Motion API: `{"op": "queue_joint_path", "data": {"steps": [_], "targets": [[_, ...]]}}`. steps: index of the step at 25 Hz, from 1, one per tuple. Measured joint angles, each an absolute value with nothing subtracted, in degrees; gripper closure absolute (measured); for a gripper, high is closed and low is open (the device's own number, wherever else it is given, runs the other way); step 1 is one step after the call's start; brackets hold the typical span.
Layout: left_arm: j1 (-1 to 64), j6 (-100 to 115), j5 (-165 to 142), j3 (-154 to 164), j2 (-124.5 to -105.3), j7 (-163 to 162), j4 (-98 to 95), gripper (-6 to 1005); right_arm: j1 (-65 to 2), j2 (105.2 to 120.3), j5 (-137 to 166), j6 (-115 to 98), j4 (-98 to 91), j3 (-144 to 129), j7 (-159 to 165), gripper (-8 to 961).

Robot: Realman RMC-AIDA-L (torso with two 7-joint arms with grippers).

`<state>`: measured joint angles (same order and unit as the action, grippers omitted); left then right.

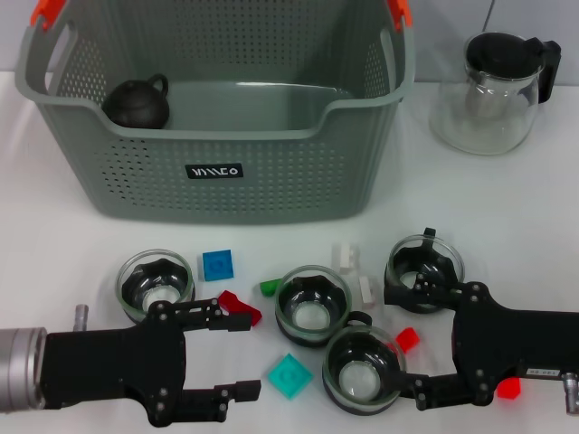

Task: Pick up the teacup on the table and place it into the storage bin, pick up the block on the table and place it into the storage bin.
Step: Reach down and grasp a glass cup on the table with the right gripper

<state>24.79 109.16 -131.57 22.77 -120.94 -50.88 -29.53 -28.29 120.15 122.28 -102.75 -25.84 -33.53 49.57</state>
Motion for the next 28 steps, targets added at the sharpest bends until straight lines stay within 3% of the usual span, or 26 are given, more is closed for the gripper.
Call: {"op": "queue_joint_path", "data": {"steps": [16, 28], "targets": [[24.9, 109.2, -131.6, 22.8, -120.90, -51.1, -29.7, 280, -28.4, 120.15, 122.2, -102.6, -25.8, -33.1, 49.7, 11], [20.6, 111.7, -131.6, 6.8, -119.15, -51.5, -31.4, 281, -28.2, 119.63, 122.7, -102.4, -30.7, -32.4, 60.7, 12]]}}
